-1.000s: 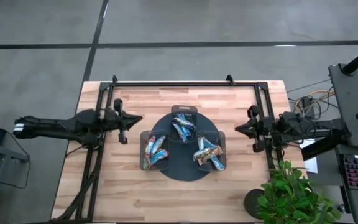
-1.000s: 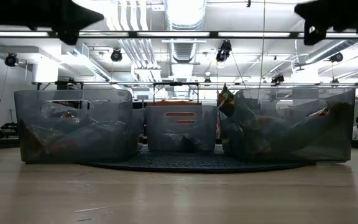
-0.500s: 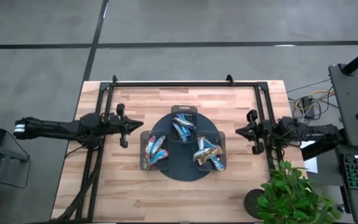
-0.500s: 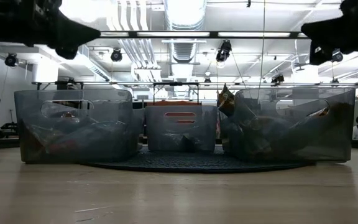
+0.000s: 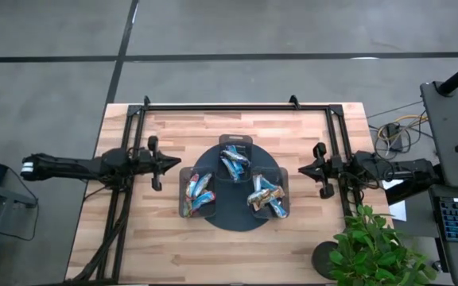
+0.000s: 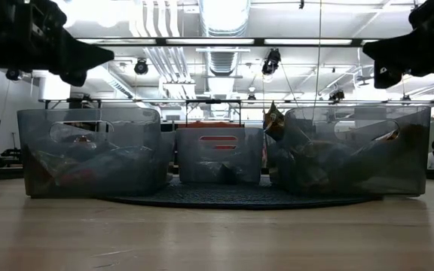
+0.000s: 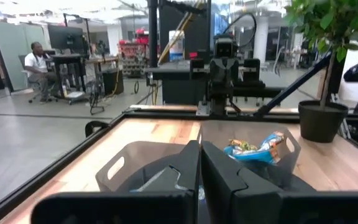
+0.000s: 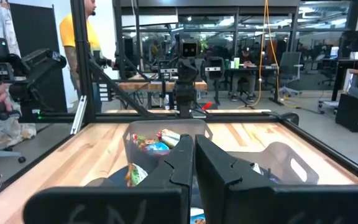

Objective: Pick and place Granola Bars by type
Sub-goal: Return to Home Position

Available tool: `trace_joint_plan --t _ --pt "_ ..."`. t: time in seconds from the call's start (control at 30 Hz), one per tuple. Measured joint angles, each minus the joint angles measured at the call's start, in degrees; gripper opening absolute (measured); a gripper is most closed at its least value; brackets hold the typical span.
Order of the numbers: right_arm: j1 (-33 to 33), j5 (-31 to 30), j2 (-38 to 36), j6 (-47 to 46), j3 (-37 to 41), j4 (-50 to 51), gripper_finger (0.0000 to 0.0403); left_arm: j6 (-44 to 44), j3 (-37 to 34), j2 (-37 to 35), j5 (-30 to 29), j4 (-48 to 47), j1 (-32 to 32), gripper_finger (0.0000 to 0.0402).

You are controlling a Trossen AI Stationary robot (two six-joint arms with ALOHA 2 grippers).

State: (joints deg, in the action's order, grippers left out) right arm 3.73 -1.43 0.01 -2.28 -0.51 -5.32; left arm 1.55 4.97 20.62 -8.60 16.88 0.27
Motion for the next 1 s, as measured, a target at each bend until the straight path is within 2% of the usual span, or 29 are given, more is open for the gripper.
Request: trace_joint_plan --t 0.23,0.87,1.0 --pt "0.0 0.0 0.0 0.2 0.0 0.3 0.0008 -0.7 -3.3 -2.9 0.0 2.4 0.0 0.0000" --pt "0.0 0.1 0.1 1.9 0.0 1.8 0.0009 -2.3 -4.4 -12.8 0.3 -9.3 0.0 0.0000" --pt "0.0 0.2 0.2 1.9 0.0 4.1 0.0009 -3.4 -4.4 -14.6 2.1 -11.9 0.0 0.0000"
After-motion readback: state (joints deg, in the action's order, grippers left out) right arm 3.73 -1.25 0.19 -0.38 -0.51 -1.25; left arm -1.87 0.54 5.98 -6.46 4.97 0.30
